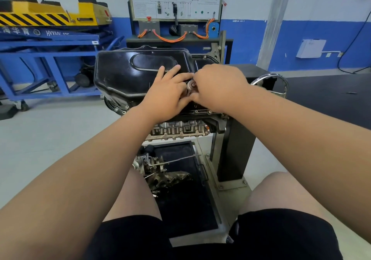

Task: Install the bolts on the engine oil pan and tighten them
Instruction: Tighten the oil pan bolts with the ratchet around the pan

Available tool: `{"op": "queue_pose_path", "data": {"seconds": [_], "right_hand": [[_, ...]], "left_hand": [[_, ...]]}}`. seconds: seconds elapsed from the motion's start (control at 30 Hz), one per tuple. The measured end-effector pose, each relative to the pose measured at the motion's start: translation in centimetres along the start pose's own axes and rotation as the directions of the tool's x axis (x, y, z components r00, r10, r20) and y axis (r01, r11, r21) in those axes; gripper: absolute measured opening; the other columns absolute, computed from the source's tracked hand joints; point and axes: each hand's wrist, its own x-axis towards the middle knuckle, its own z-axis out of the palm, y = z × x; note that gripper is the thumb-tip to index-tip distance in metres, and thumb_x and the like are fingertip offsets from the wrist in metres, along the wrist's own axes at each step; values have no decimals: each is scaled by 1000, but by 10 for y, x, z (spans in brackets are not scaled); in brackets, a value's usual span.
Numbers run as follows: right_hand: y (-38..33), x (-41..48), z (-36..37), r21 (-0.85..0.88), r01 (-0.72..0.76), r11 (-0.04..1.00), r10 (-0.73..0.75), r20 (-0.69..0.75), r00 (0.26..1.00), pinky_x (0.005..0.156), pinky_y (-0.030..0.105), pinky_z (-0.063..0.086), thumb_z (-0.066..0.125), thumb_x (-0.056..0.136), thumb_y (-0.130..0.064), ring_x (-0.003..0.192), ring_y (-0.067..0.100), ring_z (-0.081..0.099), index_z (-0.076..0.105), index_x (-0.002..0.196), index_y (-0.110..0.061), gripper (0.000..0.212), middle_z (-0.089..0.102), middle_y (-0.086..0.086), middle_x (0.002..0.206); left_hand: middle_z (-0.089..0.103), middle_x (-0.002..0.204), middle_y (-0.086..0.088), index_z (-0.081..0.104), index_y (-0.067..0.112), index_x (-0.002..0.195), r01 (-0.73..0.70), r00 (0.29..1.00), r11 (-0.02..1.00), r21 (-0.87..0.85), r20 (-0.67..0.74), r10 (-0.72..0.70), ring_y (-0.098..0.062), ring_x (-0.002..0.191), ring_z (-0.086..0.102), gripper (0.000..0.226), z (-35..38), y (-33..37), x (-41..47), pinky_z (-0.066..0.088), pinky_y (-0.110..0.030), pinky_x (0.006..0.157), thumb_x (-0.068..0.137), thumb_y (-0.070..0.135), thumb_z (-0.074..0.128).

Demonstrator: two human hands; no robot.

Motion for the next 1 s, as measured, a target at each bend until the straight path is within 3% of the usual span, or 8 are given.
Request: {"op": "queue_pose_path", "data": {"seconds": [0.1, 0.27, 0.4, 0.5, 0.63, 0.8, 0.9, 1.0], "right_hand": [[3, 3, -3, -68, 68, 995, -70, -19, 997, 82, 41, 38, 56, 92, -34, 110, 26, 46, 56, 123, -20, 34, 52, 6, 113], [-1, 1, 3, -22, 1, 1000, -3, -83, 997, 52, 29, 30, 45, 91, -52, 55, 13, 38, 45, 67, -17, 42, 39, -2, 64], [-5, -1, 3, 77, -118, 990, 120, -21, 992, 46, 27, 27, 40, 87, -64, 52, 15, 38, 31, 61, -21, 52, 39, 0, 61], [0, 5, -2, 49, -18, 999, 19, -26, 999, 51, 31, 33, 50, 91, -47, 60, 17, 46, 46, 72, -17, 35, 42, -1, 68], [4, 9, -5, 1, 65, 998, -65, -41, 997, 72, 41, 40, 54, 92, -30, 103, 28, 50, 61, 113, -19, 25, 58, 5, 100], [-4, 6, 3, 27, -55, 998, 57, -108, 993, 49, 29, 30, 45, 87, -57, 53, 15, 38, 41, 64, -18, 45, 37, -2, 62], [-8, 5, 2, 83, -148, 985, 154, -69, 986, 49, 29, 33, 40, 83, -66, 51, 15, 35, 31, 59, -20, 53, 37, 0, 61], [-5, 8, -3, 40, -52, 998, 54, -54, 997, 48, 28, 30, 52, 87, -50, 55, 16, 39, 45, 69, -15, 39, 39, -1, 64]], "left_hand": [[45, 144, 0, 69, 8, 95, -14, 1000, 999, -50, -26, 12, -31, 144, 21, 24, -2, -1, 0, 9, -57, 114, 92, 29, 56], [45, 145, 6, 71, 14, 103, 17, 999, 992, -126, -38, -22, -27, 144, 20, 26, -1, -2, 0, 4, -54, 116, 91, 29, 53], [49, 142, 6, 72, 16, 105, 50, 995, 985, -164, -80, -63, -26, 143, 24, 26, 1, 0, 2, 4, -51, 117, 90, 26, 54], [49, 142, 6, 74, 16, 100, 27, 995, 980, -199, -84, -44, -28, 143, 24, 21, -1, -2, 0, 3, -53, 116, 92, 25, 56], [48, 142, 6, 73, 16, 102, 5, 1000, 986, -165, -14, -7, -29, 144, 20, 21, -5, -7, 1, 3, -55, 115, 93, 25, 58], [52, 138, 7, 72, 18, 106, 49, 998, 969, -242, -23, -56, -26, 143, 24, 25, -6, -4, 5, 4, -55, 115, 88, 29, 59], [51, 140, 7, 73, 15, 103, 77, 996, 974, -212, -15, -82, -24, 143, 25, 24, -6, -4, 7, 6, -53, 116, 89, 20, 54], [57, 134, 5, 74, 13, 85, 46, 996, 951, -306, -54, -66, -27, 141, 29, 16, -7, -6, 4, 7, -56, 115, 88, 24, 63]]}}
